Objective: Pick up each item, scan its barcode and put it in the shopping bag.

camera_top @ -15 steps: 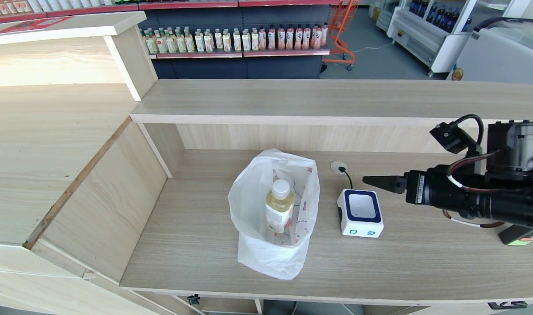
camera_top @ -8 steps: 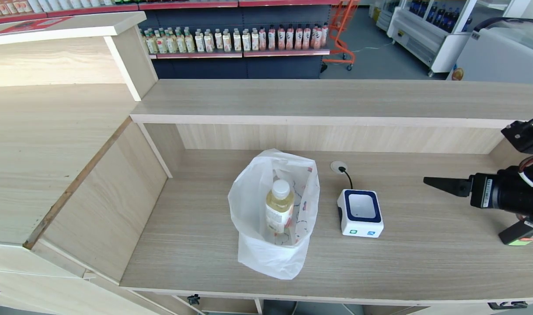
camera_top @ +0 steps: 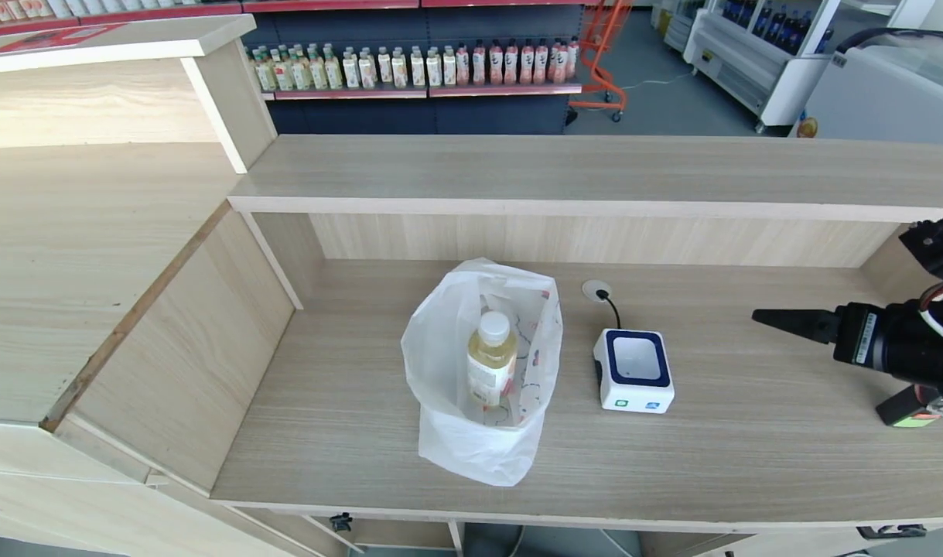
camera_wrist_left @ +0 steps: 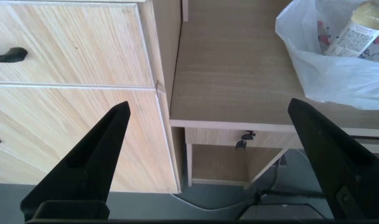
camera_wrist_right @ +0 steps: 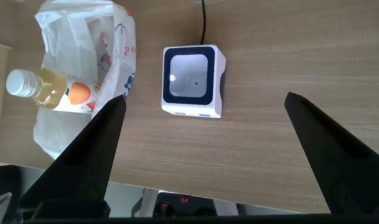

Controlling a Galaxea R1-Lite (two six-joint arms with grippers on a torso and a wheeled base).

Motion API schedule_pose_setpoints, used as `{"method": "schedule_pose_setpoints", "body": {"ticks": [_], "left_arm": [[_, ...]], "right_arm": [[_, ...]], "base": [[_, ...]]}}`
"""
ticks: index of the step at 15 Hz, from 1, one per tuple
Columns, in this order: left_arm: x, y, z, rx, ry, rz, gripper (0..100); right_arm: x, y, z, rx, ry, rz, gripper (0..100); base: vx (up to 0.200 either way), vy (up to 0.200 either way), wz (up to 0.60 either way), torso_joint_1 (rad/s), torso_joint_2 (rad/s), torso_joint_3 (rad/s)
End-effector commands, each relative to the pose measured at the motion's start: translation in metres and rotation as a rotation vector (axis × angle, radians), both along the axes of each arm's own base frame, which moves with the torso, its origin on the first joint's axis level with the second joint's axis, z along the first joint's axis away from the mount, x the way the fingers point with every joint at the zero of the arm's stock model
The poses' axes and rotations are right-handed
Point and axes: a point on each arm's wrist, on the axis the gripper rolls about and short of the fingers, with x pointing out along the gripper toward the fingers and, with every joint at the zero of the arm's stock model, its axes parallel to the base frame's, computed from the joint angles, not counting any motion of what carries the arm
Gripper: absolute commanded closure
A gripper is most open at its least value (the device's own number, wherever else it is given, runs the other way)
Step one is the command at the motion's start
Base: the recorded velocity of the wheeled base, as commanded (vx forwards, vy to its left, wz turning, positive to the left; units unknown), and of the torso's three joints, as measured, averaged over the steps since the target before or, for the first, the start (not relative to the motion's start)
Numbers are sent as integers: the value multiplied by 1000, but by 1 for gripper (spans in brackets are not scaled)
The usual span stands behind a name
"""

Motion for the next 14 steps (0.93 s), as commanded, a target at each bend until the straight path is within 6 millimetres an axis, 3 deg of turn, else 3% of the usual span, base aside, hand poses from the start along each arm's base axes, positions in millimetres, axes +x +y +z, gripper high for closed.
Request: {"method": "schedule_pose_setpoints", "body": {"ticks": [1, 5, 8, 14], "left_arm": [[0, 0, 0, -1, -1, 0, 0], [0, 0, 0, 4, -2, 0, 0], [0, 0, 0, 2, -2, 0, 0], [0, 0, 0, 7, 5, -3, 0]], "right_arm": [[4, 0, -3, 76, 32, -33, 0], [6, 0, -5, 91, 49, -50, 0], [8, -1, -6, 91, 52, -55, 0], [15, -3, -7, 78, 57, -96, 0]], "base": [[-200, -200, 0, 2, 7, 2], [-200, -200, 0, -6, 2, 2], [0, 0, 0, 0, 0, 0], [200, -200, 0, 2, 2, 5]]}}
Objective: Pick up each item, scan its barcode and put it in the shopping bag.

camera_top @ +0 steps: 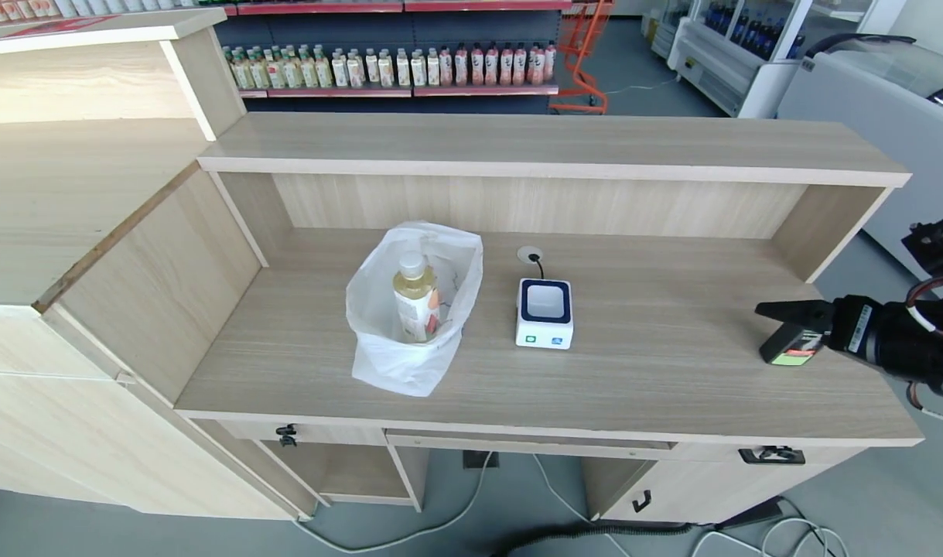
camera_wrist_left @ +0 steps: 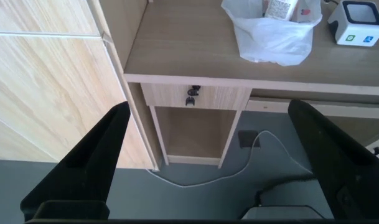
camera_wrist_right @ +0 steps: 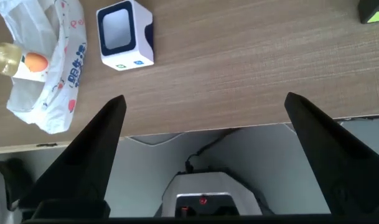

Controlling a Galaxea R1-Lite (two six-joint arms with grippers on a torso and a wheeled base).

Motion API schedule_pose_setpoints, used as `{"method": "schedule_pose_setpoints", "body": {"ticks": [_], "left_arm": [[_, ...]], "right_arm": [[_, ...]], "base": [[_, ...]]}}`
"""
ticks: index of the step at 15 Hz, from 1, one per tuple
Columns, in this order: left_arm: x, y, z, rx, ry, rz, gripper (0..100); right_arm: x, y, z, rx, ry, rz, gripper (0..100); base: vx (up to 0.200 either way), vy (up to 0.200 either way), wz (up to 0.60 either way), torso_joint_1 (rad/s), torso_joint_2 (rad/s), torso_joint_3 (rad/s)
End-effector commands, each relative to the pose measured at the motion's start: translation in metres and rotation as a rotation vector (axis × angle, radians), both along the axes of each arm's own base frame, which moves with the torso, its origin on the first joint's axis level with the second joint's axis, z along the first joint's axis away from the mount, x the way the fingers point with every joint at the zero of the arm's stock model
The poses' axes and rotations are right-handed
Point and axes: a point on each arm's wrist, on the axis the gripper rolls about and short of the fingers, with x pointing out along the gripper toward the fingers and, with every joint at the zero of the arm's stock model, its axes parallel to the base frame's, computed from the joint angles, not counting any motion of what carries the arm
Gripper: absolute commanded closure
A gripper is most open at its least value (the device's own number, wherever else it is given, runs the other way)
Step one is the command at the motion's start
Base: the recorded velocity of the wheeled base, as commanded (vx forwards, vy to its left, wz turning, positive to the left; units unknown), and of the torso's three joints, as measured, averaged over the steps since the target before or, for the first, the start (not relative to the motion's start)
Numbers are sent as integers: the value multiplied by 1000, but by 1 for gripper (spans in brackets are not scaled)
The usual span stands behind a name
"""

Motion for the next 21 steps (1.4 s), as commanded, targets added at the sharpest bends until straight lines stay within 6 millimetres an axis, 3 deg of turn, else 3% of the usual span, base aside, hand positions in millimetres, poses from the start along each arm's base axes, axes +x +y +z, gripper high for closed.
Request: {"method": "schedule_pose_setpoints", "body": {"ticks": [1, 7, 13, 15, 21], "left_arm": [[0, 0, 0, 0, 5, -1, 0], [0, 0, 0, 3, 1, 1, 0], [0, 0, 0, -3, -3, 3, 0], [0, 0, 0, -3, -3, 3, 0], [0, 0, 0, -3, -3, 3, 0]], "right_arm": [[2, 0, -2, 1, 7, 2, 0], [4, -2, -9, -25, 37, 0, 0], [-24, -17, -38, -482, 257, 132, 0], [-23, -23, -46, -652, 315, 186, 0], [-23, -35, -74, -880, 401, 322, 0]], "base": [[200, -200, 0, -7, -2, 7], [200, -200, 0, 13, 6, 1], [33, -33, 0, 1, 0, 0], [0, 0, 0, 0, 0, 0], [0, 0, 0, 0, 0, 0]]}}
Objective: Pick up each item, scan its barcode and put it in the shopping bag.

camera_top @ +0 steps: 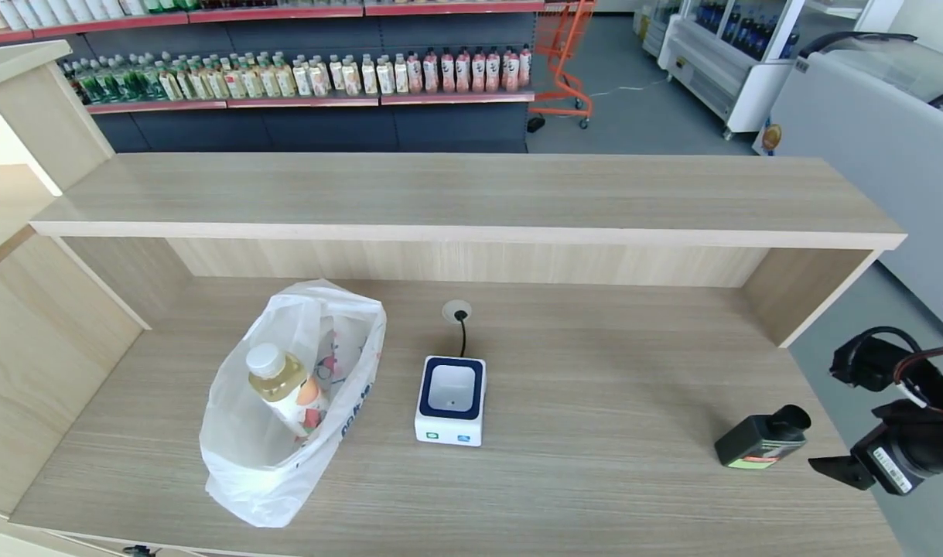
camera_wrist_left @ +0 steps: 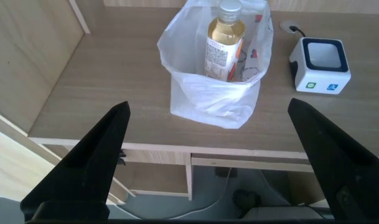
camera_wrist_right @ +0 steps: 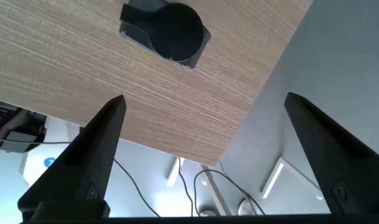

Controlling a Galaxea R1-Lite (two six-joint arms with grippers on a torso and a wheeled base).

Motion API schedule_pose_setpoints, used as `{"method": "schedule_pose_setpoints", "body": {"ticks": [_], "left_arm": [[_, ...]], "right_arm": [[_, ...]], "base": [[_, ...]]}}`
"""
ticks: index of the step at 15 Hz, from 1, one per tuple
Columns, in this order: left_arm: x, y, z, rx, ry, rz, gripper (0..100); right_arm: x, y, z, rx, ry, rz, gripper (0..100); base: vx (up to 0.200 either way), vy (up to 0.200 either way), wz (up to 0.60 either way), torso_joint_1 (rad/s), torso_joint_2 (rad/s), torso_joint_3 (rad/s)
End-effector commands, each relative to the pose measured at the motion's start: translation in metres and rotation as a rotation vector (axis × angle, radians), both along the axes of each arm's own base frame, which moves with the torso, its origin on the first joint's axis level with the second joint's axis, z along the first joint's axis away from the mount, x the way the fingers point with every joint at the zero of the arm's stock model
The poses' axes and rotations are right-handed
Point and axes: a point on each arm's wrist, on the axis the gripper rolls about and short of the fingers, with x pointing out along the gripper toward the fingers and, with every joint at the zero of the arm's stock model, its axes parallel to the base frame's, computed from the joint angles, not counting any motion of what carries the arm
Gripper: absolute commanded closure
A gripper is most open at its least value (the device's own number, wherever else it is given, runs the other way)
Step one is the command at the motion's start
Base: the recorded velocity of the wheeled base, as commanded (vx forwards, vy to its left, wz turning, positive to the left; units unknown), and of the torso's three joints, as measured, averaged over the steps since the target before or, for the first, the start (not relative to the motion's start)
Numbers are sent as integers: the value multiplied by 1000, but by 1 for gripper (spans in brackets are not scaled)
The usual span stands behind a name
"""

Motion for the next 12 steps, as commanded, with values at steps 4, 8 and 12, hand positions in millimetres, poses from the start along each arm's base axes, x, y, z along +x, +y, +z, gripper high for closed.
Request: {"method": "schedule_pose_setpoints", "body": {"ticks": [4, 8, 12], "left_arm": [[0, 0, 0, 0, 0, 0, 0], [0, 0, 0, 0, 0, 0, 0], [0, 0, 0, 0, 0, 0, 0]], "right_arm": [[1, -17, -41, 23, 85, 47, 0], [27, -21, -58, 56, 65, 164, 0], [50, -17, -71, 103, 18, 285, 0]], "base": [[0, 0, 0, 0, 0, 0], [0, 0, 0, 0, 0, 0], [0, 0, 0, 0, 0, 0]]}}
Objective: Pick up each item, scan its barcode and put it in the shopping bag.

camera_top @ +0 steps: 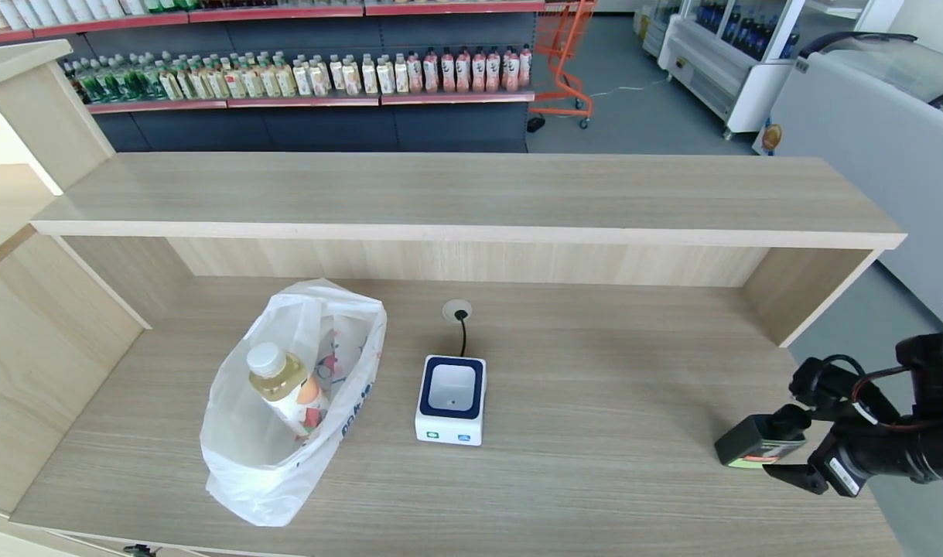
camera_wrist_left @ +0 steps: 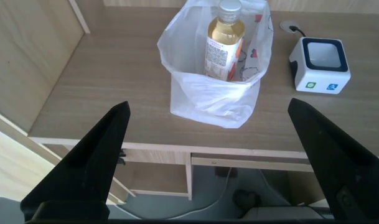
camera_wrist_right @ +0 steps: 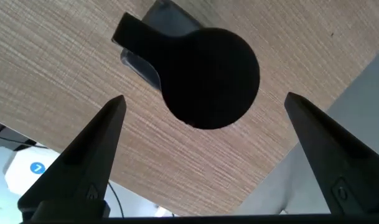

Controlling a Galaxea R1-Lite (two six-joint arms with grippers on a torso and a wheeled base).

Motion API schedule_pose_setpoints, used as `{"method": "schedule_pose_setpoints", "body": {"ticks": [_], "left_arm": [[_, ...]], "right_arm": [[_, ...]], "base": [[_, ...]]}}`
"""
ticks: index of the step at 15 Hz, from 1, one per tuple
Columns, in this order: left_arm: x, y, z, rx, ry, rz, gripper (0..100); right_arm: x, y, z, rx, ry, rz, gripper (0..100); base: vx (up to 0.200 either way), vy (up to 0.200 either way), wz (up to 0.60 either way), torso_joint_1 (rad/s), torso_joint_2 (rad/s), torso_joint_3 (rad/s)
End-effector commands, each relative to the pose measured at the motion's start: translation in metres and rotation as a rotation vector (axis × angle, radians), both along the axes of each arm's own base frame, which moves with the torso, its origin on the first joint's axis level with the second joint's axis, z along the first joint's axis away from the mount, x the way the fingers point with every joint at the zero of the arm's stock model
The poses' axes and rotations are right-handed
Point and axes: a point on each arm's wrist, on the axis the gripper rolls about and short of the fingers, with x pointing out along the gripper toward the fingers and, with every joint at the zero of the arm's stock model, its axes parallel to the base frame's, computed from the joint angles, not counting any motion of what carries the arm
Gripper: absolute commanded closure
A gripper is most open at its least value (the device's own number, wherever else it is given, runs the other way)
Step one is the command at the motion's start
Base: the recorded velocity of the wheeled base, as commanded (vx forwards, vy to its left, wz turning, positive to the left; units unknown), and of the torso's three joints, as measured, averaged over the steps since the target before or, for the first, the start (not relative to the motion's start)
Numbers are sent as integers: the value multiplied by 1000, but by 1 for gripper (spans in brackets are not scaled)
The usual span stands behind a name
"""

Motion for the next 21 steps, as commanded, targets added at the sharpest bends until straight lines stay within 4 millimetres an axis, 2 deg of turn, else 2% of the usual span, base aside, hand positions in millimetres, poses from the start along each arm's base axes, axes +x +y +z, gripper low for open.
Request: {"method": "schedule_pose_setpoints", "body": {"ticks": [1, 5, 6, 10, 18, 20, 21], "left_arm": [[0, 0, 0, 0, 0, 0, 0], [0, 0, 0, 0, 0, 0, 0], [0, 0, 0, 0, 0, 0, 0], [0, 0, 0, 0, 0, 0, 0], [0, 0, 0, 0, 0, -1, 0], [0, 0, 0, 0, 0, 0, 0], [0, 0, 0, 0, 0, 0, 0]], "right_arm": [[11, 4, -16, 25, 42, 52, 0], [33, 17, -21, 5, -11, 131, 0], [37, 22, -21, 4, -20, 149, 100], [43, 35, -20, 28, -36, 215, 100], [18, 24, -7, 49, -45, 157, 100], [20, 24, 8, 60, -116, 151, 100], [19, 24, 24, 46, -207, 158, 100]], "base": [[0, 0, 0, 0, 0, 0], [0, 0, 0, 0, 0, 0], [0, 0, 0, 0, 0, 0], [0, 0, 0, 0, 0, 0], [0, 0, 0, 0, 0, 0], [0, 0, 0, 0, 0, 0], [0, 0, 0, 0, 0, 0]]}}
